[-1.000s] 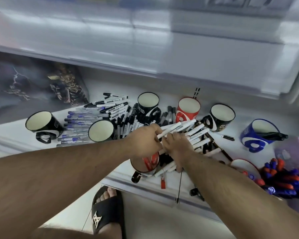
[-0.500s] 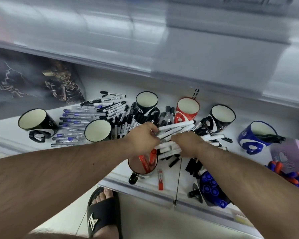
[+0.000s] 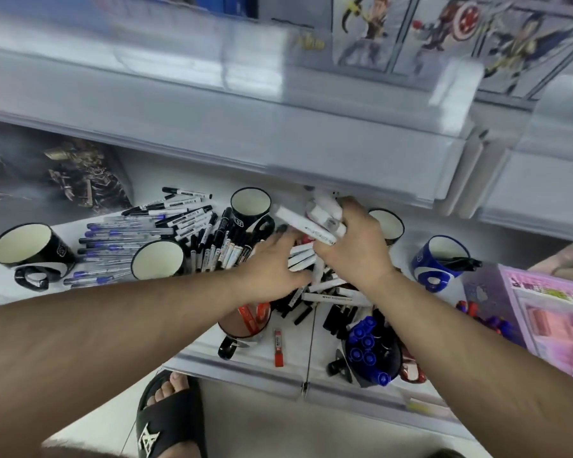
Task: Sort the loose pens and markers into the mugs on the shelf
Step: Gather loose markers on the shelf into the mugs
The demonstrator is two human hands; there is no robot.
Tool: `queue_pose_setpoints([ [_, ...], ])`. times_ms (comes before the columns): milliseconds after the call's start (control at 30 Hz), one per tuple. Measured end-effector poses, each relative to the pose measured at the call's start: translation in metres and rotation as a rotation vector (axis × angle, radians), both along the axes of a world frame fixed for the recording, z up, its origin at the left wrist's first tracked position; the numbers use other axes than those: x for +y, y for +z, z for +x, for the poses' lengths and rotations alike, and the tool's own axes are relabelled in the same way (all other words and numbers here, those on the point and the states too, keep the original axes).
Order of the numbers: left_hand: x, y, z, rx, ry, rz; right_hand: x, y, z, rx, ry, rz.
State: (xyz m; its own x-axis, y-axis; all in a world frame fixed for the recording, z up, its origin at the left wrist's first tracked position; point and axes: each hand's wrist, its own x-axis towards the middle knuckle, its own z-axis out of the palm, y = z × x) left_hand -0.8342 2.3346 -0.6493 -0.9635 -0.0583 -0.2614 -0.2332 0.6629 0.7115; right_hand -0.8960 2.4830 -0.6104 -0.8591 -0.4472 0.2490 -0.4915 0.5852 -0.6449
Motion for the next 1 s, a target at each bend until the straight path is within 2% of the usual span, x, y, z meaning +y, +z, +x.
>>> queue_pose_setpoints([
  [100,0.005,0.001,-0.002,-0.028,-0.027,0.024,-0.008,0.012,0.014,-0.150,-0.123,-0.244],
  [233,0.008,0.017,0.002,-0.060,-0.045,0.081,-0.011,0.022,0.017,-0.303,-0.203,-0.356],
  [400,0.008,0.020,0.016,-0.103,0.107,0.412,0.000,0.015,0.013,-0.589,-0.258,-0.582],
  [467,0.003,0.015,0.025,-0.122,0.191,0.553,0.008,0.005,0.023,-0.626,-0.267,-0.563],
  [567,-0.003,0.017,0.037,-0.104,0.273,0.747,0.013,-0.012,0.051,-0.640,-0.210,-0.396],
  [700,0.006,0.027,0.057,-0.129,0.196,0.984,-0.001,-0.031,0.086,-0.632,-0.103,-0.293],
  [800,0.012,0.027,0.068,-0.154,0.185,0.991,-0.012,-0.036,0.103,-0.602,-0.055,-0.276],
  [900,0.011,0.026,0.073,-0.114,0.308,0.960,-0.024,-0.031,0.113,-0.516,0.030,-0.178],
  [1000,0.011,0.025,0.072,-0.087,0.420,1.017,-0.041,-0.024,0.118,-0.462,0.043,-0.127],
])
